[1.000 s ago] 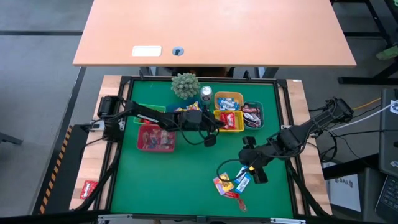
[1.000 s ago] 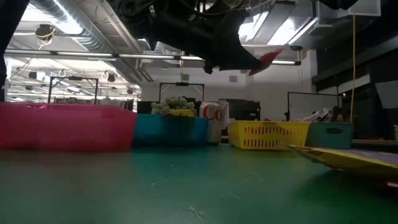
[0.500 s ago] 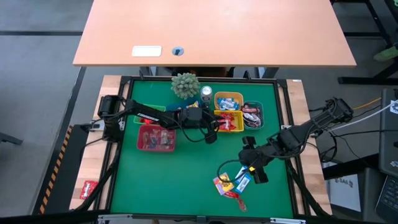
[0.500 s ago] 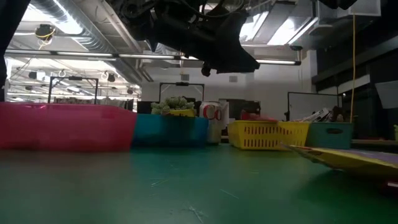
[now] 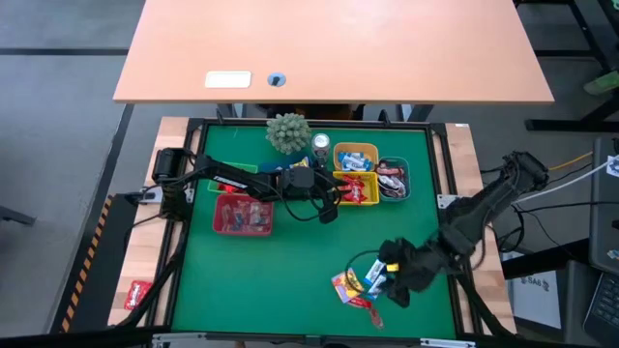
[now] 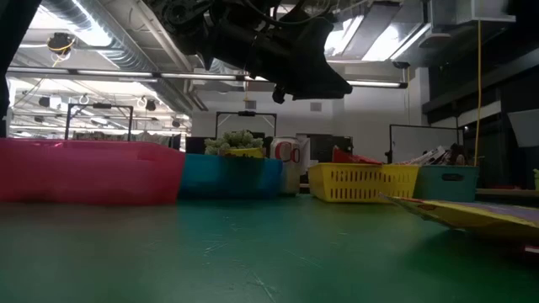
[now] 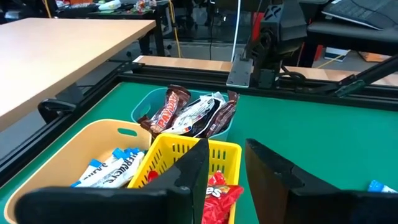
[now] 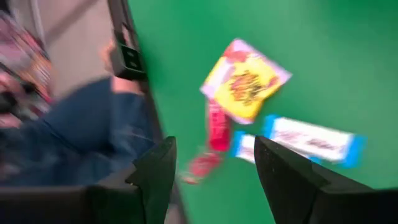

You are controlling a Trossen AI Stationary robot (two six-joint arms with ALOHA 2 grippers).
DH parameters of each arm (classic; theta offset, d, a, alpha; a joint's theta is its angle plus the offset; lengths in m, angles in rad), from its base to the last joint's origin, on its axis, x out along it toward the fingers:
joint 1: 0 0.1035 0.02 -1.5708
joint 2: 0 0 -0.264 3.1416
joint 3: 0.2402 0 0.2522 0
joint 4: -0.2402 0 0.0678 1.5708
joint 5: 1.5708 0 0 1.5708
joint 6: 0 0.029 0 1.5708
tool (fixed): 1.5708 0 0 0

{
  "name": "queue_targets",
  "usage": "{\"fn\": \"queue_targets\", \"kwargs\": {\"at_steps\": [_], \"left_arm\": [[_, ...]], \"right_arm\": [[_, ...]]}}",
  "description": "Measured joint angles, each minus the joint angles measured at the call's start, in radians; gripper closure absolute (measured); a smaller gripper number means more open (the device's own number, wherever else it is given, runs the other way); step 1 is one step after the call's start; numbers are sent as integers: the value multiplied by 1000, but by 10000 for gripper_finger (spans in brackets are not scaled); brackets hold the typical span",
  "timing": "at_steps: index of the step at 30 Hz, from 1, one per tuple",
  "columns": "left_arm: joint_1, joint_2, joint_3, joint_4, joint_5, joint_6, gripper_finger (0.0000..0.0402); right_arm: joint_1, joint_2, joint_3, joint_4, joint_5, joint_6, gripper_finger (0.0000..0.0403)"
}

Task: Sort candy
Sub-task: Put the transparent orange candy into the red bin

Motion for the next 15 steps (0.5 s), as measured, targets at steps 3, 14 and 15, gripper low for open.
{"fn": "queue_targets", "kwargs": {"at_steps": [3, 14, 15], "left_arm": [[-2, 0, 0, 0, 2, 0, 310], [-5, 0, 0, 0, 2, 0, 310], [-5, 0, 0, 0, 2, 0, 310]], "right_arm": [[83, 5, -58, 126, 71, 168, 187], [231, 131, -84, 275, 226, 414, 187], [231, 149, -84, 289, 226, 423, 187]]}}
